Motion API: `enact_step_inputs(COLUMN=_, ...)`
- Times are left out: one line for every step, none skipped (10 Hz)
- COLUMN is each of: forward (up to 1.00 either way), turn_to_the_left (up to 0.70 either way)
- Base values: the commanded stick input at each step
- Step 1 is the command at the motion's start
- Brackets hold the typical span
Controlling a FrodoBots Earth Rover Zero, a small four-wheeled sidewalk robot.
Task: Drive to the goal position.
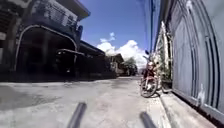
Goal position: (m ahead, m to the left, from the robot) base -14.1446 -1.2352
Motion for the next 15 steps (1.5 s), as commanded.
enact_step_inputs(forward=0.0, turn_to_the_left=0.1)
enact_step_inputs(forward=0.0, turn_to_the_left=0.09)
enact_step_inputs(forward=0.0, turn_to_the_left=0.09)
enact_step_inputs(forward=0.0, turn_to_the_left=0.09)
enact_step_inputs(forward=0.0, turn_to_the_left=0.1)
enact_step_inputs(forward=0.0, turn_to_the_left=0.1)
enact_step_inputs(forward=0.0, turn_to_the_left=0.09)
enact_step_inputs(forward=0.0, turn_to_the_left=0.09)
enact_step_inputs(forward=0.0, turn_to_the_left=0.09)
enact_step_inputs(forward=0.0, turn_to_the_left=0.09)
enact_step_inputs(forward=0.0, turn_to_the_left=0.08)
enact_step_inputs(forward=0.0, turn_to_the_left=0.08)
enact_step_inputs(forward=0.0, turn_to_the_left=0.08)
enact_step_inputs(forward=0.0, turn_to_the_left=0.08)
enact_step_inputs(forward=0.0, turn_to_the_left=0.08)
